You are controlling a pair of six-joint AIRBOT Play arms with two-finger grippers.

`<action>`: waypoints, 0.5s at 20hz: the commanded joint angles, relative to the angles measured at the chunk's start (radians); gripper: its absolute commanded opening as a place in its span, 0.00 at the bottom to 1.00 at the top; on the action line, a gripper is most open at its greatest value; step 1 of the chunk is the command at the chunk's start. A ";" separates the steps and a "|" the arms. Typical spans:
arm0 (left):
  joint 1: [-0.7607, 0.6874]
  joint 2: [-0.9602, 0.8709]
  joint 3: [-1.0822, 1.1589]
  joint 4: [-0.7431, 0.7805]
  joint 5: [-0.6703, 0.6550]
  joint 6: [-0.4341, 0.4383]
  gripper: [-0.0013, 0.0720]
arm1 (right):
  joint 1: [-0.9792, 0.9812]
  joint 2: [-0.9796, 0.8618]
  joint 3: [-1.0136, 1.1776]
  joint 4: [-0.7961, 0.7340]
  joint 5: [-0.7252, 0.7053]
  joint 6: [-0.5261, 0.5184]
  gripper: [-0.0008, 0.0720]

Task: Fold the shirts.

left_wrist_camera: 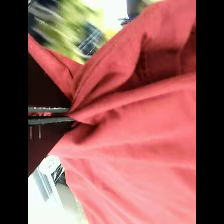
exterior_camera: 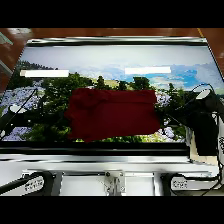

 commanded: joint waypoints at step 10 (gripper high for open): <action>0.010 0.039 0.064 0.001 -0.016 0.006 0.07 | 0.111 0.012 -0.148 0.106 -0.132 -0.029 0.09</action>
